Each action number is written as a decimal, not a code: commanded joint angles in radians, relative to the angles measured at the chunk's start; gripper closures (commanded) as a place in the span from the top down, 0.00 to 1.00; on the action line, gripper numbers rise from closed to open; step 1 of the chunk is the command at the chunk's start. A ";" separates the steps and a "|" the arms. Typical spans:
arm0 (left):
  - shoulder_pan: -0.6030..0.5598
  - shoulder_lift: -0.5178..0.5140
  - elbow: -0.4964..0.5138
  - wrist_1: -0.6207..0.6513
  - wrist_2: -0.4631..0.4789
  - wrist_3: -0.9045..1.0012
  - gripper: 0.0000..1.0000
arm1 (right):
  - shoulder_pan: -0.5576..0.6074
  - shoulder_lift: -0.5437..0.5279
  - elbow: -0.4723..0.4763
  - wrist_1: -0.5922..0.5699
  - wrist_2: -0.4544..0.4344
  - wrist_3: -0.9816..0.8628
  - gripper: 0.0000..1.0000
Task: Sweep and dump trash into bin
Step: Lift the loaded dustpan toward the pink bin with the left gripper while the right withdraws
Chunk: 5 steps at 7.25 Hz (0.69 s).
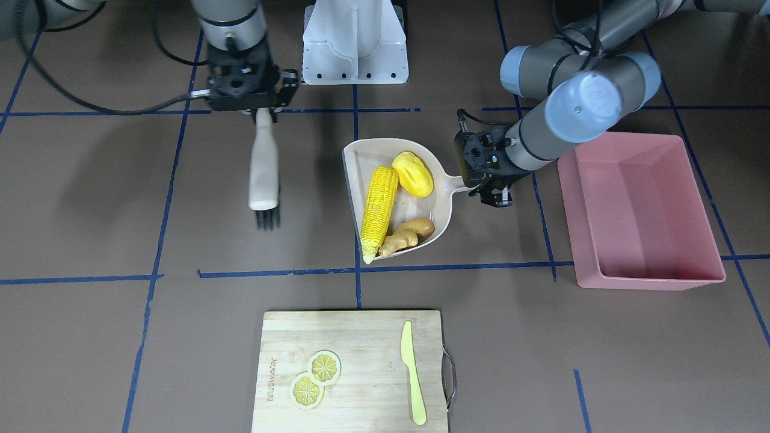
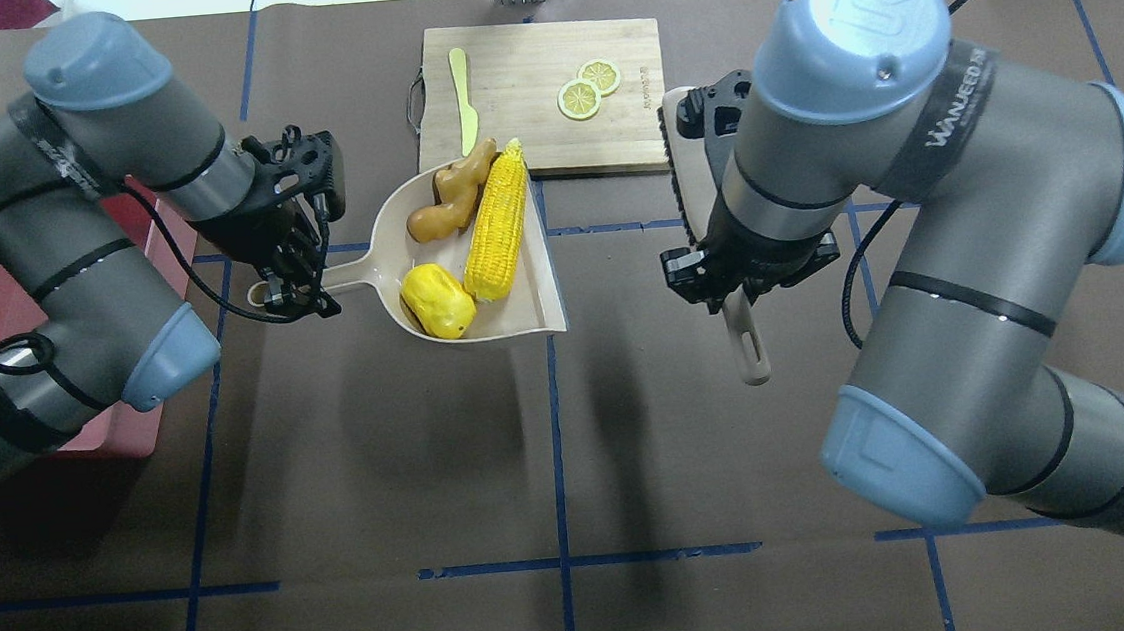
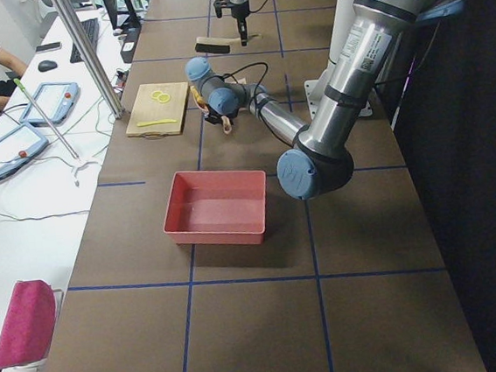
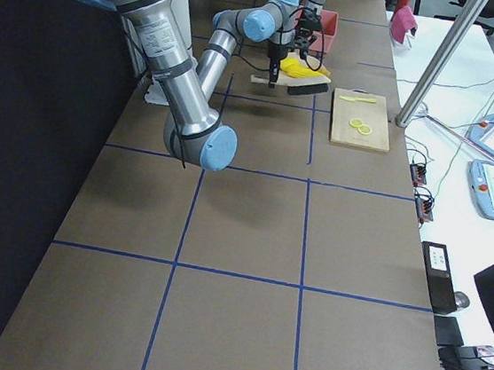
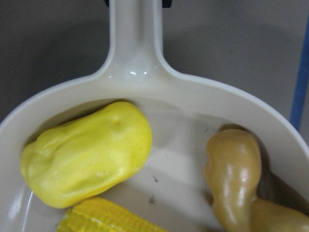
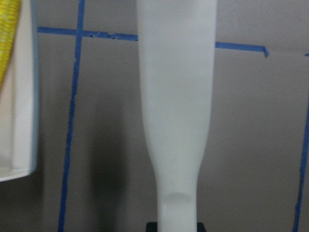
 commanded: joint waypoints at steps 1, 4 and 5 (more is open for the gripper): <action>-0.111 0.063 -0.123 0.040 -0.121 0.001 0.00 | 0.061 -0.050 0.018 -0.007 0.001 -0.074 0.00; -0.300 0.224 -0.330 0.257 -0.186 0.177 0.00 | 0.213 -0.159 0.019 -0.001 0.078 -0.282 0.00; -0.367 0.261 -0.353 0.291 -0.216 0.200 0.00 | 0.259 -0.220 0.032 0.004 0.113 -0.360 0.00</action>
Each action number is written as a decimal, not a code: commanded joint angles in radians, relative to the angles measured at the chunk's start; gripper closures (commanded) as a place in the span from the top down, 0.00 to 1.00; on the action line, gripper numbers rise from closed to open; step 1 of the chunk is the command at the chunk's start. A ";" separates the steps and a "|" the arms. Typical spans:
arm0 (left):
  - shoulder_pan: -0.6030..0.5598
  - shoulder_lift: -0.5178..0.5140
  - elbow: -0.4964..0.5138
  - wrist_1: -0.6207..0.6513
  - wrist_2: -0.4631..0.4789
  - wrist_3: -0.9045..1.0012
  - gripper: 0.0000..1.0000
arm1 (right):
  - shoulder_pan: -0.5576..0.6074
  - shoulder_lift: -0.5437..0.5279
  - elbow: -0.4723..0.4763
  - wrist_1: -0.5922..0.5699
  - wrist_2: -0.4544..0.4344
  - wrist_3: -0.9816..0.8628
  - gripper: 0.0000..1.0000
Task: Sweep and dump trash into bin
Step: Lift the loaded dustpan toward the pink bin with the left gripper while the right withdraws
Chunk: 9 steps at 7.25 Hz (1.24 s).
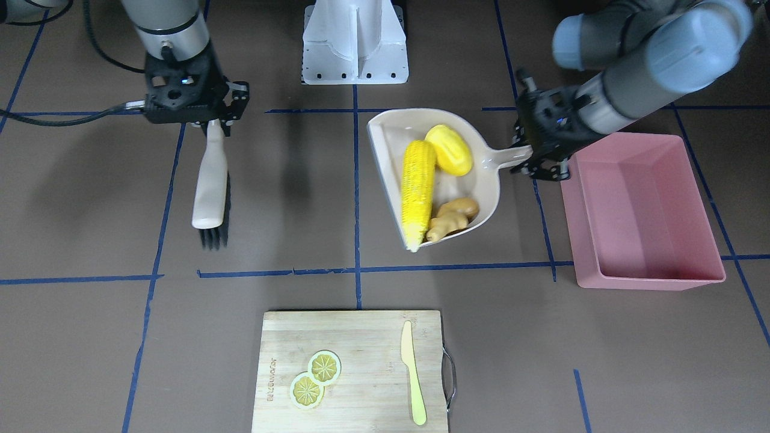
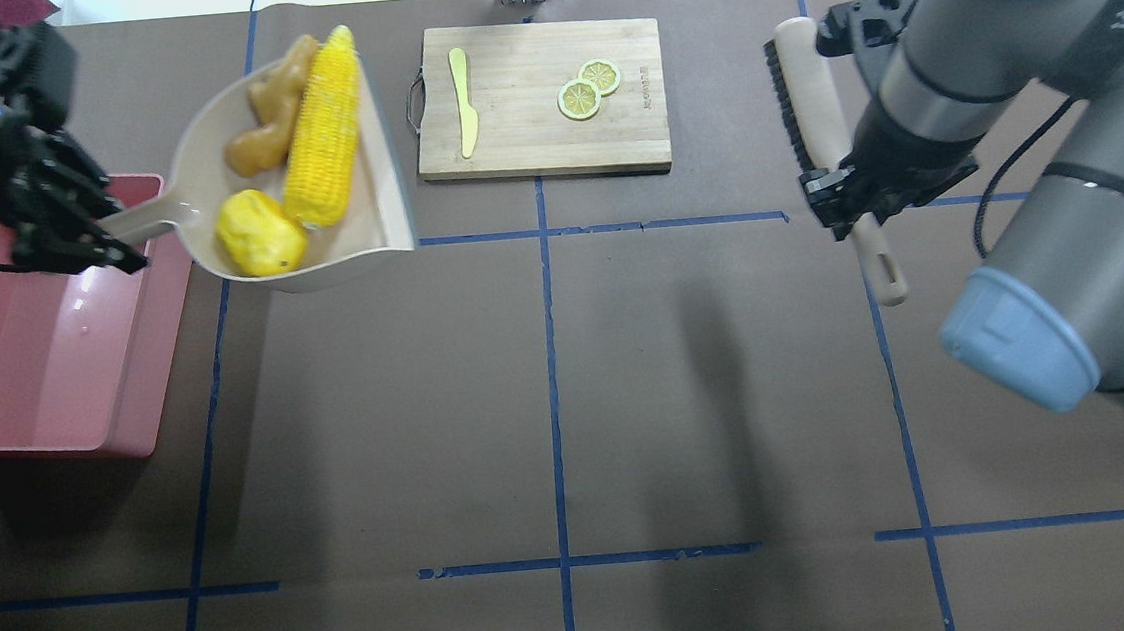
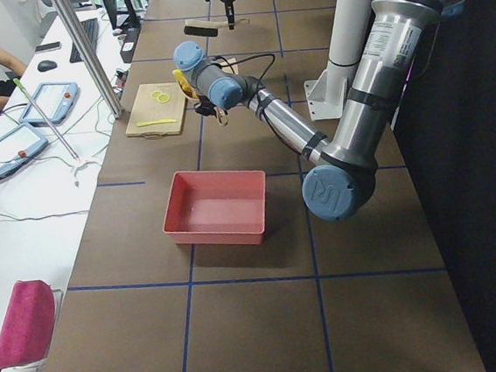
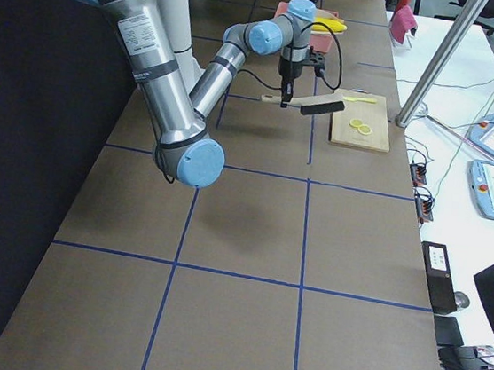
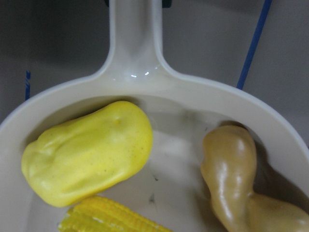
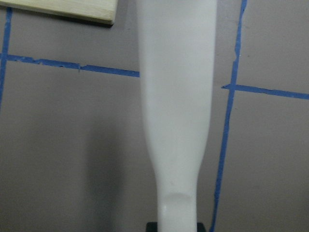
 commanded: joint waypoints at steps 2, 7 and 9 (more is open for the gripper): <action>-0.214 0.152 -0.059 0.074 -0.065 0.054 0.00 | 0.133 -0.141 0.025 0.005 0.074 -0.187 0.00; -0.443 0.304 -0.032 0.158 -0.054 0.049 0.00 | 0.170 -0.218 0.023 0.007 0.108 -0.178 0.00; -0.485 0.367 -0.048 0.157 0.046 0.051 0.00 | 0.170 -0.256 0.022 0.010 0.114 -0.180 0.00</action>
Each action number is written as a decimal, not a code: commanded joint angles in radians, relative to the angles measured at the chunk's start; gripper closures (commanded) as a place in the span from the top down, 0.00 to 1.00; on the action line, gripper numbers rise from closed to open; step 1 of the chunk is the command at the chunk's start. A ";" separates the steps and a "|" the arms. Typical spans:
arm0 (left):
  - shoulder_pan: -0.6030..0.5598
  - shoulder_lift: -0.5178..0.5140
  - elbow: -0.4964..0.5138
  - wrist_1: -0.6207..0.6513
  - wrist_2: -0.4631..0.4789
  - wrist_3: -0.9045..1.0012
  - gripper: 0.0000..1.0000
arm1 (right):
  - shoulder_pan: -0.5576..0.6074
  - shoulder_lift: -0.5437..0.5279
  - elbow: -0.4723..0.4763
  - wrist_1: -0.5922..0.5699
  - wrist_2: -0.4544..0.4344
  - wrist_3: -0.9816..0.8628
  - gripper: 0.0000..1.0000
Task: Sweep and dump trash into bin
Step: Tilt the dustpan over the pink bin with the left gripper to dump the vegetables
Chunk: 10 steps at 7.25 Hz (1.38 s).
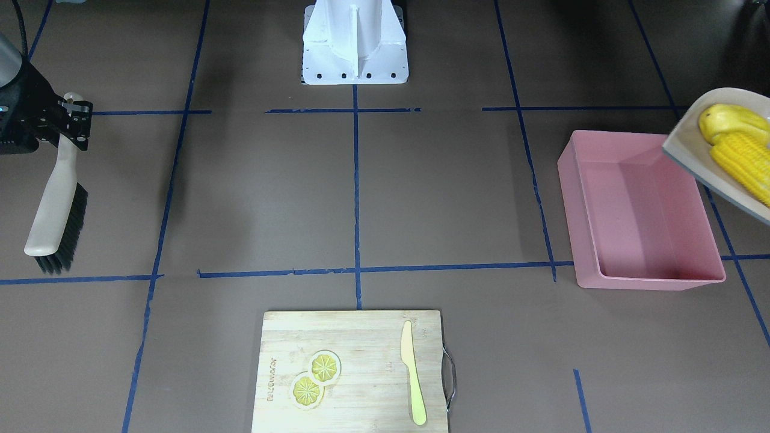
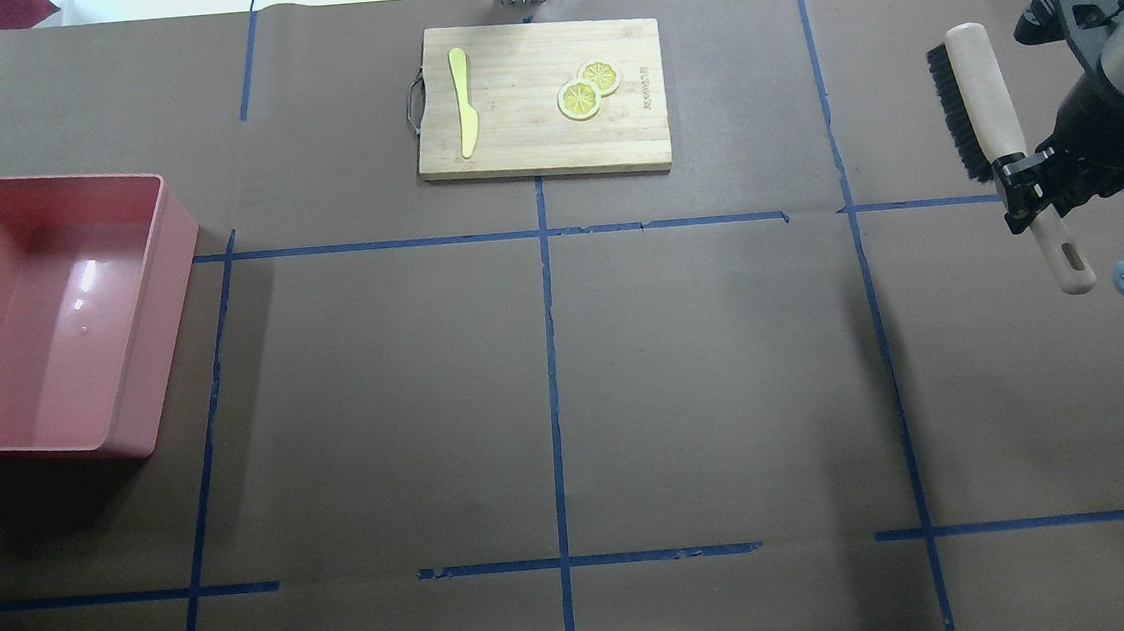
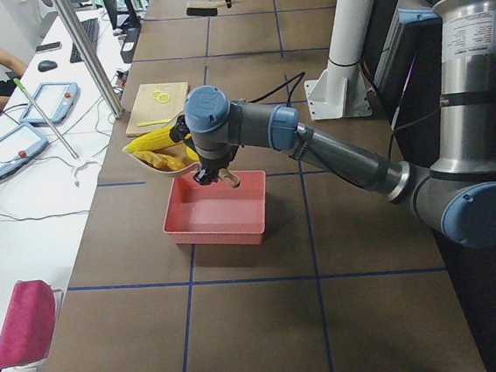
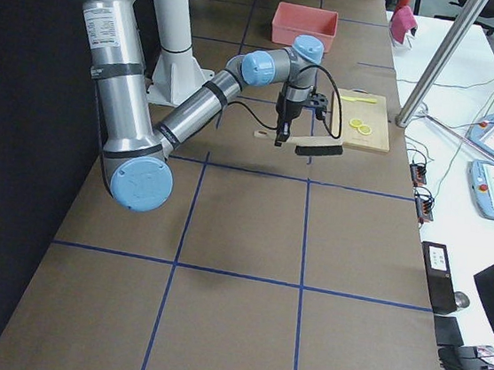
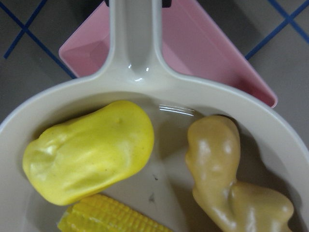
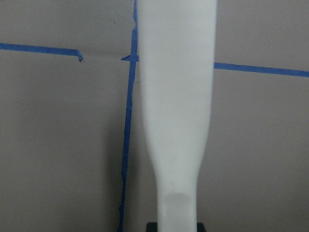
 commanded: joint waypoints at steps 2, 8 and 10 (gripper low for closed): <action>-0.025 0.069 -0.029 -0.003 0.248 0.005 0.00 | 0.002 -0.088 0.003 0.004 0.036 -0.002 0.00; 0.079 0.097 -0.108 0.000 0.544 0.048 0.03 | 0.001 -0.302 -0.039 0.231 0.130 0.004 0.01; 0.176 0.111 -0.148 0.041 0.717 0.047 0.06 | 0.001 -0.308 -0.044 0.237 0.130 0.004 0.01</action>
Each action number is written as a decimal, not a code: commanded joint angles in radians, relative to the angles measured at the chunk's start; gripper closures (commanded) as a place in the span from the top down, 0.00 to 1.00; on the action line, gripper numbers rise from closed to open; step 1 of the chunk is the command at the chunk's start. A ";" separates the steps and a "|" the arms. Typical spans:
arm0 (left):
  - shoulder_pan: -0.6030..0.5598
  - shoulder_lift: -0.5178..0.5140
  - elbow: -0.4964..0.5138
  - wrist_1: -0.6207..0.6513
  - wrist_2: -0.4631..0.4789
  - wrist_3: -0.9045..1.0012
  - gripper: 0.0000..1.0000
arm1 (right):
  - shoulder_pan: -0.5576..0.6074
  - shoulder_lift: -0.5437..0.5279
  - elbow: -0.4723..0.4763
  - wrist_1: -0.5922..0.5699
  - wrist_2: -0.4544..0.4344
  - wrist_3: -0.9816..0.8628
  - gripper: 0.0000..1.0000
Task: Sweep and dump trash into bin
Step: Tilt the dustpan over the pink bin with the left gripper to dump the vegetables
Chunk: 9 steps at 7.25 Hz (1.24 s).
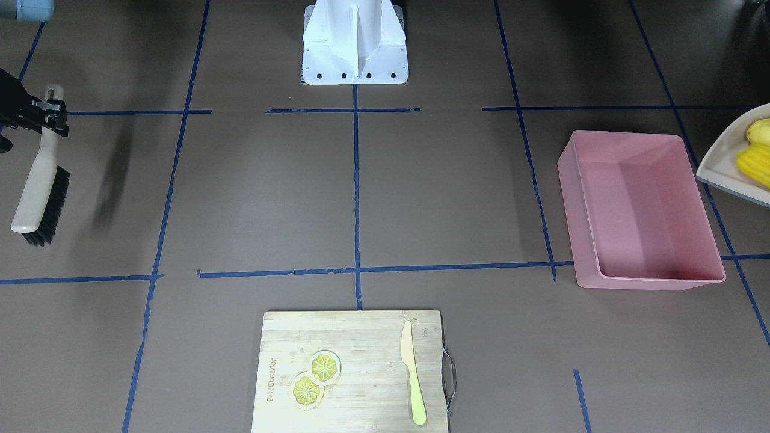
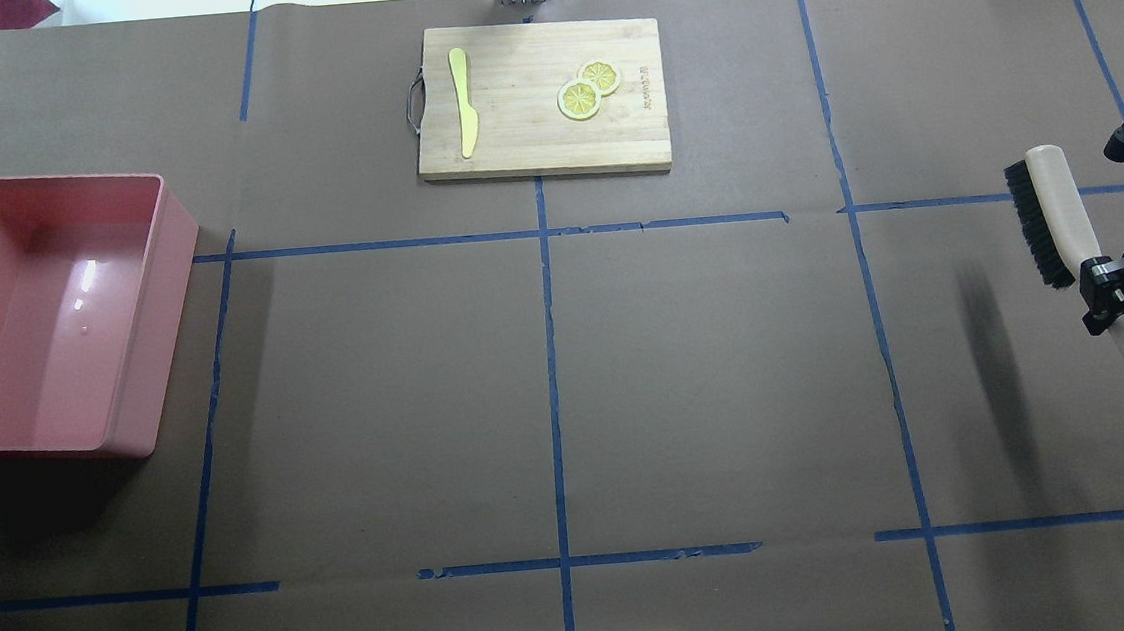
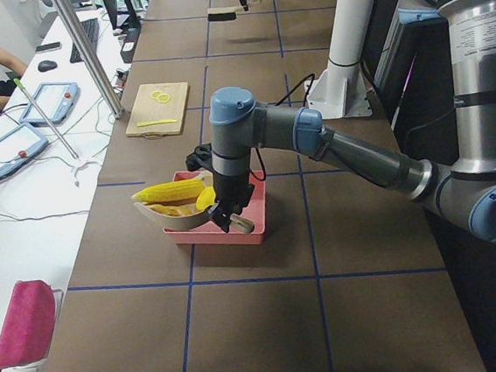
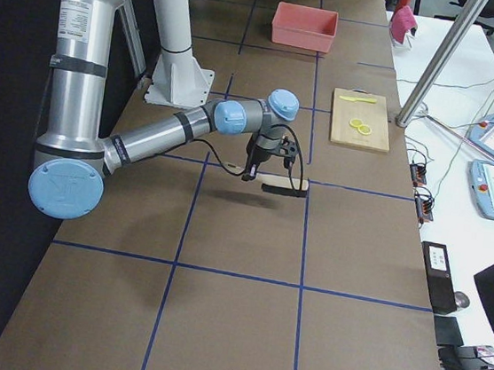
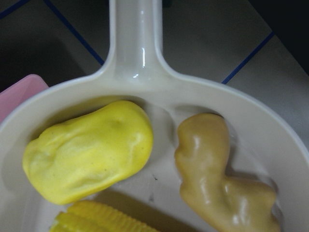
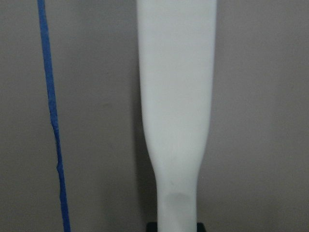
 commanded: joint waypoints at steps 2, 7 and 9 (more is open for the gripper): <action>0.119 0.007 -0.037 0.066 0.251 0.001 0.06 | 0.000 -0.005 -0.004 0.004 0.004 0.000 0.01; 0.230 -0.008 -0.152 0.248 0.446 -0.003 0.06 | -0.002 -0.005 -0.011 0.018 0.007 -0.003 0.02; 0.230 -0.010 -0.150 0.251 0.447 0.000 0.07 | -0.002 -0.005 -0.014 0.018 0.012 -0.003 0.02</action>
